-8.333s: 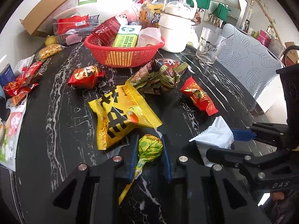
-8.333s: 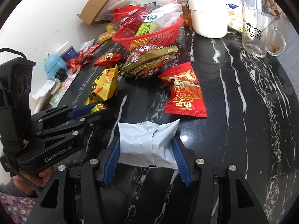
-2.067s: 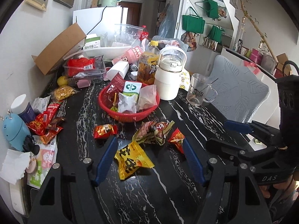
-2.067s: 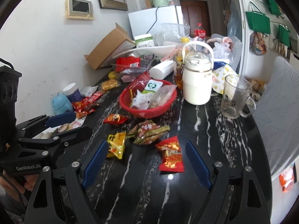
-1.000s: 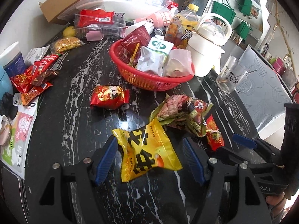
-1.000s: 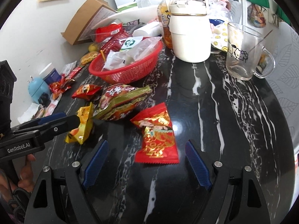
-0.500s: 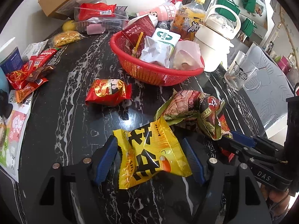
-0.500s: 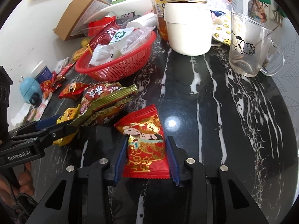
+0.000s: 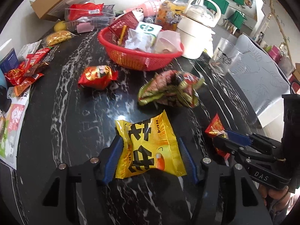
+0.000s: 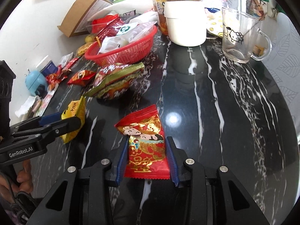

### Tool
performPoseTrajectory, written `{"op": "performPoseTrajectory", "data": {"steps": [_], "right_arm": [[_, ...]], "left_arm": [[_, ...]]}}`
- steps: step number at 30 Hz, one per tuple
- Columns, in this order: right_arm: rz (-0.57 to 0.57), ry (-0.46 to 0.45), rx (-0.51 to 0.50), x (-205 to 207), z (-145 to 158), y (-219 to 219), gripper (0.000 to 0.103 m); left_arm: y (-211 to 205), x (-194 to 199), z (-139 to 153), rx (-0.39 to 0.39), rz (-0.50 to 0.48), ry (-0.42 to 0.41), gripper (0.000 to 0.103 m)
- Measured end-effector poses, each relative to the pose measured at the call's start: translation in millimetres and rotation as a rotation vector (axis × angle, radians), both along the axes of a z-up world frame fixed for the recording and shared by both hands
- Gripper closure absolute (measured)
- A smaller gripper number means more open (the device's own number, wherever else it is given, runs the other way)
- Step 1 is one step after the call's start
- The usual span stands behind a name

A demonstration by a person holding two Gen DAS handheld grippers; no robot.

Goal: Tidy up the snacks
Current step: 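Grasp the yellow packet with the left tool while the right tool holds the red packet, then lift and carry the yellow and red-and-gold packets toward the red basket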

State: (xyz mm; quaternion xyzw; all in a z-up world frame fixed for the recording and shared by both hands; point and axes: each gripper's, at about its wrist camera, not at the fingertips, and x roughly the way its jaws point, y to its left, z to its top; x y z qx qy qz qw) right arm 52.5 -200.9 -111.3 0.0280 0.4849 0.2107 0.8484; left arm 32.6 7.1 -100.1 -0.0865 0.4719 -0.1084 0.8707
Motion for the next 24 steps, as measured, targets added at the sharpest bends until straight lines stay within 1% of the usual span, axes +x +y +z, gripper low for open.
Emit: {"op": "performPoseTrajectory", "data": {"steps": [9, 13, 15, 16, 17, 20, 21, 23, 24], "right_arm": [[-0.009, 0.018, -0.002, -28.4, 1.0, -9.7, 0.065], [0.003, 0.035, 0.004, -37.4, 1.5, -13.3, 0.065], [0.023, 0.049, 0.016, -41.1, 2.0, -12.9, 0.065], [0.028, 0.053, 0.017, -42.9, 2.5, -12.7, 0.063], [0.030, 0.053, 0.015, -45.2, 2.7, -12.4, 0.063], [0.039, 0.042, -0.009, -48.8, 2.9, -11.2, 0.063], [0.040, 0.039, -0.014, -49.4, 2.9, -10.7, 0.061], [0.037, 0.034, -0.023, -49.7, 2.9, -10.0, 0.055], [0.037, 0.031, -0.030, -49.9, 3.0, -9.5, 0.048]], "left_arm": [[-15.4, -29.9, 1.2, -0.002, -0.088, 0.028, 0.043], [-19.5, -37.8, 1.3, 0.021, -0.096, 0.023, 0.043], [-22.4, -37.6, -1.9, 0.042, -0.094, 0.037, 0.038], [-23.6, -37.2, -3.9, 0.053, -0.092, 0.045, 0.036], [-24.3, -36.4, -7.8, 0.059, -0.086, 0.065, 0.036], [-27.1, -38.1, -10.4, 0.094, -0.077, 0.047, 0.033], [-28.7, -38.2, -11.3, 0.112, -0.078, 0.044, 0.033], [-30.7, -37.4, -12.7, 0.138, -0.077, 0.037, 0.033], [-31.5, -37.1, -13.2, 0.147, -0.077, 0.034, 0.033]]}}
